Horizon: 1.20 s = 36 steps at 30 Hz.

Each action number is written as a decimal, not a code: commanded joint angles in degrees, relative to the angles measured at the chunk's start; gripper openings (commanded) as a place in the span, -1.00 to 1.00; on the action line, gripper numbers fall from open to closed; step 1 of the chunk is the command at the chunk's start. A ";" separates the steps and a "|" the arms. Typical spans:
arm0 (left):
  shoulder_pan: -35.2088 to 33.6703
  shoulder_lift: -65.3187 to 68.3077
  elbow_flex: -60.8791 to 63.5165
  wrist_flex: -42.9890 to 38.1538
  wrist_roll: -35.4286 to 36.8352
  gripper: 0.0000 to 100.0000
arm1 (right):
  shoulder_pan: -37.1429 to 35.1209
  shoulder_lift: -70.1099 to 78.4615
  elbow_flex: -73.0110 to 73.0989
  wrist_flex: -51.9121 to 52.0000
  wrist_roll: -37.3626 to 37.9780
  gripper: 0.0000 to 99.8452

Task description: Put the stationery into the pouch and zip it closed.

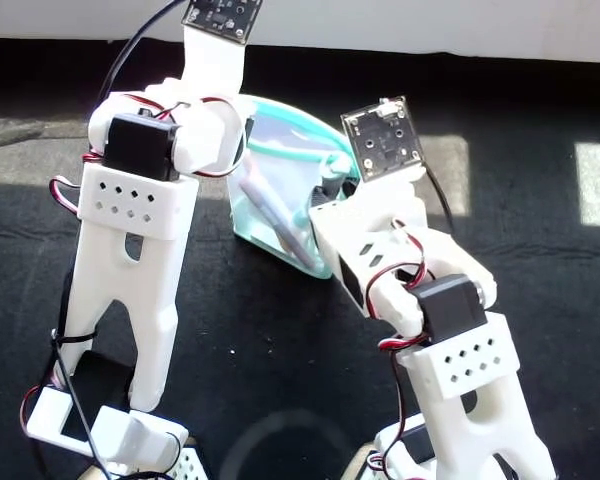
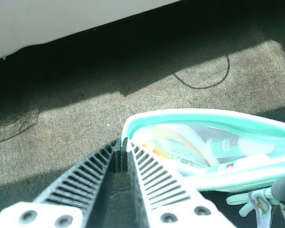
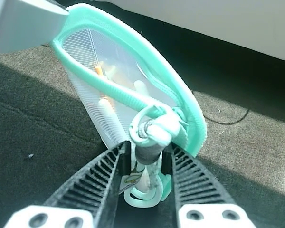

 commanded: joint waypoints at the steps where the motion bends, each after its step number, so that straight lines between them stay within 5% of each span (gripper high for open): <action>1: 1.98 5.67 1.10 2.99 0.00 -0.98 | 1.01 0.13 -2.68 -1.71 -0.62 -0.73; 14: 1.98 5.76 1.10 2.90 0.00 -0.98 | 0.92 0.22 -2.07 -10.33 -0.70 -0.73; 36: 1.71 5.76 1.10 2.90 0.00 -0.98 | 3.56 6.64 -2.68 -10.15 -2.37 -0.61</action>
